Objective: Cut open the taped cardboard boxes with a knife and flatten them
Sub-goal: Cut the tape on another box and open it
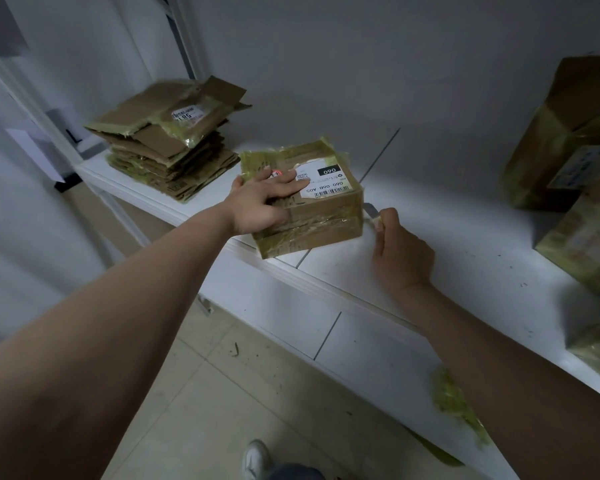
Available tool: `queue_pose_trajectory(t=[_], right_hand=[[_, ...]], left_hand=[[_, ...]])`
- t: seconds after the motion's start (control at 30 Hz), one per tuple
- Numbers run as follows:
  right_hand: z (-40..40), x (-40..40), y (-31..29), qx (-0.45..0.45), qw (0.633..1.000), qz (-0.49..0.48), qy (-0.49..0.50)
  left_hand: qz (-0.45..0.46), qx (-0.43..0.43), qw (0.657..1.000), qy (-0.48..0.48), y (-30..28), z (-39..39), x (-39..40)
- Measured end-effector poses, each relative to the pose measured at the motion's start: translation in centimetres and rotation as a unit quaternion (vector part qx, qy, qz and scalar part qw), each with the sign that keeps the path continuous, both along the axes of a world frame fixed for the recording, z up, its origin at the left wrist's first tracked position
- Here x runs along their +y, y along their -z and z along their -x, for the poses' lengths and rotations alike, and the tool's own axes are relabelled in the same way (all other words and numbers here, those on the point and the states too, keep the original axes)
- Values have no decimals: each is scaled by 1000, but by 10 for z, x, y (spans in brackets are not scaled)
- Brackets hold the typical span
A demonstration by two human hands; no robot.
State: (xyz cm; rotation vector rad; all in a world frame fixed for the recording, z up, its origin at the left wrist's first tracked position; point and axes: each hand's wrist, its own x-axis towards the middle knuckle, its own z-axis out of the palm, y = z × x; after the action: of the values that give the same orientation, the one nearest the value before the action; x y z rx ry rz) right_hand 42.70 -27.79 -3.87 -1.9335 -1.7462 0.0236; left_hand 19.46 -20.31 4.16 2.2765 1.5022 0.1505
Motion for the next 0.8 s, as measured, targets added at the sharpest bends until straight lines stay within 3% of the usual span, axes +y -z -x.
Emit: queue_pose_trajectory(t=[0.33, 0.6, 0.7, 0.8], right_hand=[[-4, -2, 4, -121, 990, 76, -17], [-3, -12, 3, -122, 990, 76, -13], [-4, -17, 7, -112, 993, 42, -3], [-5, -22, 9, -81, 995, -51, -22]], left_hand=[[4, 17, 1000, 12, -4, -3, 0], [-18, 77, 996, 32, -7, -4, -8], [-39, 110, 992, 49, -3, 0, -7], [-67, 116, 989, 61, 1, 5, -5]])
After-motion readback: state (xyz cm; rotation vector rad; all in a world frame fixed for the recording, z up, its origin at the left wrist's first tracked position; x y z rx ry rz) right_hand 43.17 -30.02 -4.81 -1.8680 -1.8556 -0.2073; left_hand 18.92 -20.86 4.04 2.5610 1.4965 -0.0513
